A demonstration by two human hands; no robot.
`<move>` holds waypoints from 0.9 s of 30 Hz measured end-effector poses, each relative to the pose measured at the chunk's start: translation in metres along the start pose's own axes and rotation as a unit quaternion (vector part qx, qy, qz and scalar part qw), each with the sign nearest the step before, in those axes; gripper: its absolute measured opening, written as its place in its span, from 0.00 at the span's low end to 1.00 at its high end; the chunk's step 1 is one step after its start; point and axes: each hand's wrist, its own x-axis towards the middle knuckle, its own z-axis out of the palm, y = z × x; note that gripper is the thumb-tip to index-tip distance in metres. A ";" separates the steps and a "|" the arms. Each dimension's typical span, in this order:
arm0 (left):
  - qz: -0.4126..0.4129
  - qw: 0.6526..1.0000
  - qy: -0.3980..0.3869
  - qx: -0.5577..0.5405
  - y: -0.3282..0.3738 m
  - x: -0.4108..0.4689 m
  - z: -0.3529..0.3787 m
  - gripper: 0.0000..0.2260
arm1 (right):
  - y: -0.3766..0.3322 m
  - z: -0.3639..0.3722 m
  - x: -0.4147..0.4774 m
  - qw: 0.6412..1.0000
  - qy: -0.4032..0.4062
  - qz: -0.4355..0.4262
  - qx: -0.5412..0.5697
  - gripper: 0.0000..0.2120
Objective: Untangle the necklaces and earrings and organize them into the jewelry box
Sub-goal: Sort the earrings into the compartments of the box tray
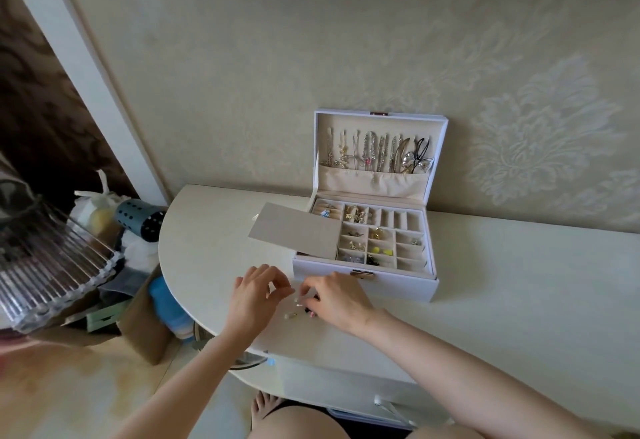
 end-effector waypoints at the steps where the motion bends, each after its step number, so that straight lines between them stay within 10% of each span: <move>1: 0.003 1.000 -0.023 -0.018 0.000 -0.001 -0.002 0.10 | 0.000 0.001 0.001 1.000 0.000 0.001 -0.006 0.09; 9: 0.045 0.988 -0.143 0.018 -0.005 -0.006 0.002 0.14 | 0.005 -0.006 -0.004 0.996 0.052 0.029 0.071 0.03; 18: 0.079 0.984 0.030 -0.155 0.039 0.001 -0.002 0.06 | 0.043 -0.047 -0.042 0.955 0.197 0.081 0.205 0.05; 27: 0.174 0.979 0.011 -0.107 0.132 0.054 0.033 0.04 | 0.106 -0.080 -0.065 0.921 0.290 0.202 0.164 0.06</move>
